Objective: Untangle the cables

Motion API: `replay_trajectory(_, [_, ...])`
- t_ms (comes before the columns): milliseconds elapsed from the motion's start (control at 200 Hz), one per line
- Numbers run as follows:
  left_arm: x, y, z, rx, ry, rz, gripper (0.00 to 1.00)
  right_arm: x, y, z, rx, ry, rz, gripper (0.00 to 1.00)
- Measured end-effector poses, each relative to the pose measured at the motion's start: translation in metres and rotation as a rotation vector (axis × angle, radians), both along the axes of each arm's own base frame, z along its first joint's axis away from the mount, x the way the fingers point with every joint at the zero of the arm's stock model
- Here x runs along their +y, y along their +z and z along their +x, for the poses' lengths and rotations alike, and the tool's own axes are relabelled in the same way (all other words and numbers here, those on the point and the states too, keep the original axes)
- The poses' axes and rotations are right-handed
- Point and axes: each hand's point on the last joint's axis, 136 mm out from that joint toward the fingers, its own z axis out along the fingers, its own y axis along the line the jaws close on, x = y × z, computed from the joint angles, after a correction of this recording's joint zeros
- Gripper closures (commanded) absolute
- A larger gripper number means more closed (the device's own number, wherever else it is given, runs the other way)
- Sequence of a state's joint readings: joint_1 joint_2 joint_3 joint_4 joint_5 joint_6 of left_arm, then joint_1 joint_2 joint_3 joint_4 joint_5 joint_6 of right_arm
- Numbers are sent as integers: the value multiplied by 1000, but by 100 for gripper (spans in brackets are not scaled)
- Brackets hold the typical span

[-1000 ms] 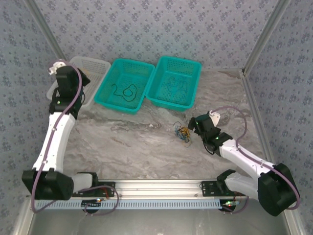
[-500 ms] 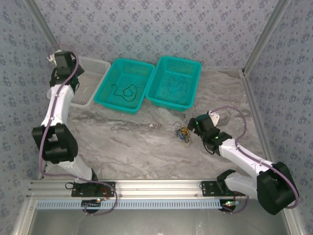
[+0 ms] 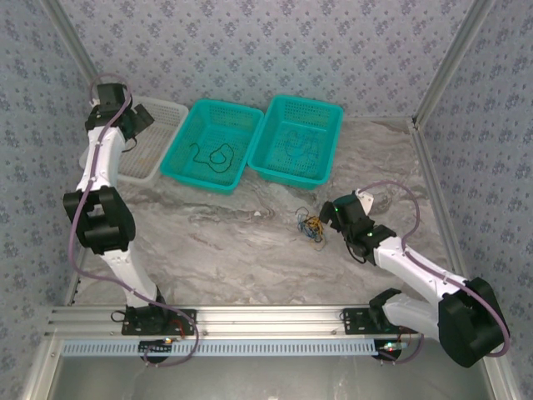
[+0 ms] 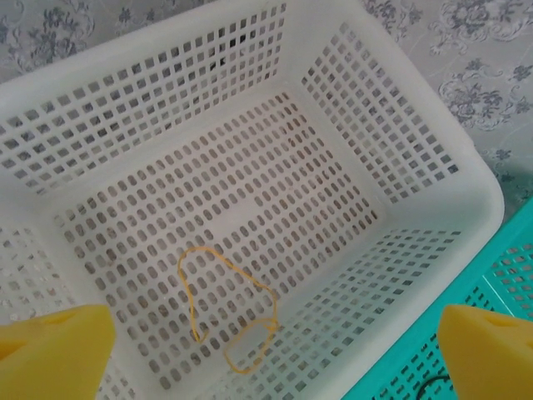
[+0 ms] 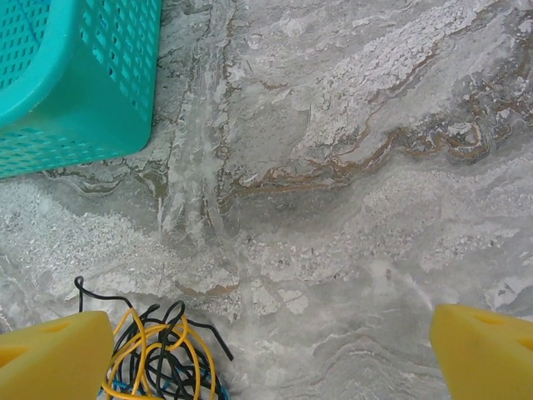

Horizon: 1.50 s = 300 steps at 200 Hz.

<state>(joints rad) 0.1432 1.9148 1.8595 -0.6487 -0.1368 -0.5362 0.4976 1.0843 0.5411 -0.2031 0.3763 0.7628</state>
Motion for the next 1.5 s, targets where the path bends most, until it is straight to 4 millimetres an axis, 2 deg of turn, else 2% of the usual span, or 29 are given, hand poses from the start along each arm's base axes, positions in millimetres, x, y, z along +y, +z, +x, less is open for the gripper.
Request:
replay_trajectory(320, [-10, -13, -12, 37, 39, -107, 1, 1, -1, -1, 6, 11, -5, 0])
replay_trajectory(480, [-11, -19, -35, 42, 80, -122, 1, 1, 0, -1, 6, 13, -4, 0])
replay_trajectory(575, [-8, -7, -49, 25, 111, -68, 1, 1, -1, -1, 9, 17, -3, 0])
replay_trajectory(705, [-9, 22, -59, -44, 129, -7, 1, 3, -2, 1, 17, 24, 0, 0])
replay_trajectory(869, [-26, 42, -70, -108, 78, 24, 1, 7, -2, 3, 26, 39, 7, 0])
replay_trajectory(974, [-46, 43, -72, -129, -1, 14, 1, 9, -3, 3, 33, 45, 12, 0])
replay_trajectory(1174, [-81, 43, -61, -165, -172, -70, 1, 12, -3, 5, 41, 56, 10, 0])
replay_trajectory(1234, [-96, 43, -57, -188, -241, -105, 1, 13, -2, 6, 40, 62, 13, 0])
replay_trajectory(1334, [-140, 40, -58, -212, -403, -161, 1, 18, -1, 6, 39, 87, 24, 0])
replay_trajectory(1499, [-243, 38, -85, -239, -723, -186, 1, 33, 3, 9, 25, 160, 71, 0])
